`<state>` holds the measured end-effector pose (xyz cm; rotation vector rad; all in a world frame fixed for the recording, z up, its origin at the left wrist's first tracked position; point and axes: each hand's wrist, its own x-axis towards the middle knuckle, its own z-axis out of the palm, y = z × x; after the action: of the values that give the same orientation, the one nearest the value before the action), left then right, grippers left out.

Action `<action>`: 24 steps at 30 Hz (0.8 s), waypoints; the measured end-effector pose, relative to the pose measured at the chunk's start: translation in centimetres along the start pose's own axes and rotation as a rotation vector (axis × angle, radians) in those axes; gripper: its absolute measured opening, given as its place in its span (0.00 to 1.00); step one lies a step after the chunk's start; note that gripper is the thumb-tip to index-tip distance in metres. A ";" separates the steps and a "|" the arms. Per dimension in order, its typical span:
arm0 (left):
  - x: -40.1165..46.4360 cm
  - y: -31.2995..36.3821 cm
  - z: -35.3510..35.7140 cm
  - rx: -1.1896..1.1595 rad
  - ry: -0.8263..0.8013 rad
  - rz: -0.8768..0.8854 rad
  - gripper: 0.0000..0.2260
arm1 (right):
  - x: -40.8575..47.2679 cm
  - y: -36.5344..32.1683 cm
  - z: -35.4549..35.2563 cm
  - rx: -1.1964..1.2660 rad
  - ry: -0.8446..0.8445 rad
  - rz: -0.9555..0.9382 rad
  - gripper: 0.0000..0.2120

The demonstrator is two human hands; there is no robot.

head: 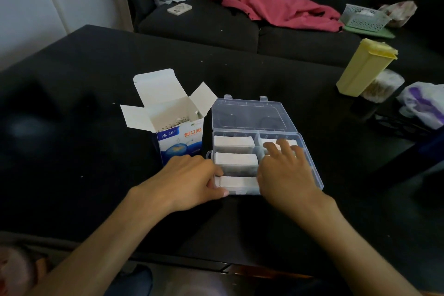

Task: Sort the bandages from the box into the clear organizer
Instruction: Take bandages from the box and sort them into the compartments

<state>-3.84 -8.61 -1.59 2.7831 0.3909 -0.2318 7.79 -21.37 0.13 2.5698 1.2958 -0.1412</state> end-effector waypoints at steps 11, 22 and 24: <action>-0.2 0.0 -0.5 -0.009 0.030 0.007 0.20 | 0.7 1.8 0.3 0.293 0.045 -0.021 0.11; -3.5 -2.1 -4.4 -0.030 1.111 -0.264 0.11 | 0.4 1.5 -4.6 0.903 0.240 -0.241 0.10; -3.7 -3.9 -4.4 0.004 1.049 -0.427 0.13 | 1.1 -0.6 -4.9 0.826 0.318 -0.280 0.15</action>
<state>-7.99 -4.46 2.11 2.5450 1.1949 1.1675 7.84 -18.87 4.56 3.1364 2.0603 -0.4094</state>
